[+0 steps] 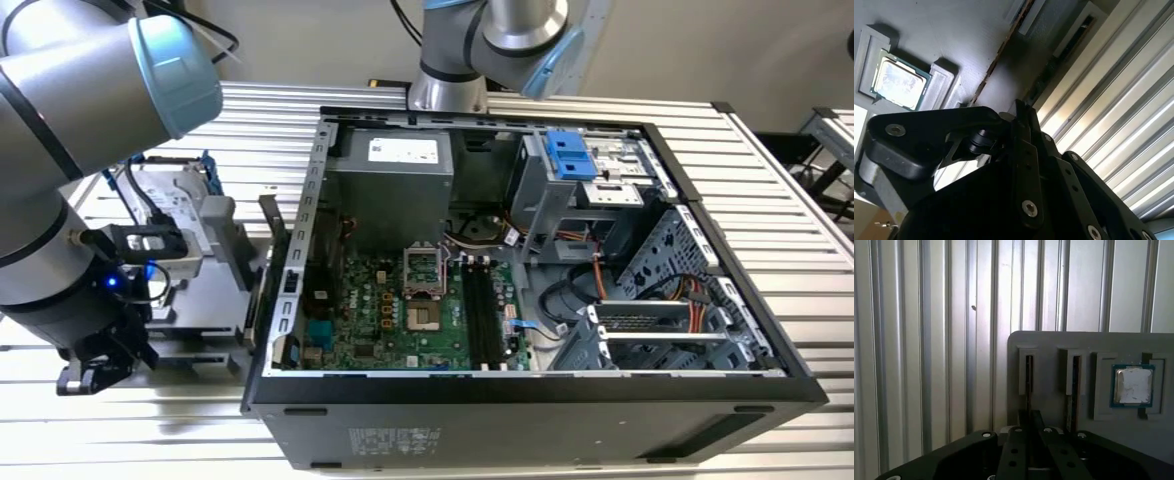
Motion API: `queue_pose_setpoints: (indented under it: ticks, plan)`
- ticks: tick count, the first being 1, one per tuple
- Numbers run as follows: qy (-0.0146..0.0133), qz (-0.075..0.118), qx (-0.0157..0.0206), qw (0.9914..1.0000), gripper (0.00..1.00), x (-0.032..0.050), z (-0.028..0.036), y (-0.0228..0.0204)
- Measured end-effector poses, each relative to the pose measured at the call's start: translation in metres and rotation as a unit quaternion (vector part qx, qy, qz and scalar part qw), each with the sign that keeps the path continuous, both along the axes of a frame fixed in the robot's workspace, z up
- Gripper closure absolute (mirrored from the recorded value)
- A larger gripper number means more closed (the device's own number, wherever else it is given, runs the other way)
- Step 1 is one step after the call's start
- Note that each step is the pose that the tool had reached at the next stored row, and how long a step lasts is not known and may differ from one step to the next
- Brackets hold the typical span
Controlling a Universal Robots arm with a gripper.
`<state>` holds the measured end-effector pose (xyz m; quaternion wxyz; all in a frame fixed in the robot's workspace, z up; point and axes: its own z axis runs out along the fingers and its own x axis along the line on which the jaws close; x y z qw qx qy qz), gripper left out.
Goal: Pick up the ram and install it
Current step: 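Pick up the ram and move it above insertion slot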
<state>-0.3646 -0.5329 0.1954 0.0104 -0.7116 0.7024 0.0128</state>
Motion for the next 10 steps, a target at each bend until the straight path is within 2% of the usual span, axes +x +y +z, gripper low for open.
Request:
queue_pose_setpoints:
  ticks: [10]
  plan:
    - [0.0001, 0.001, -0.0010, 1.00000, 1.00, 0.0000, 0.0012, 0.0000]
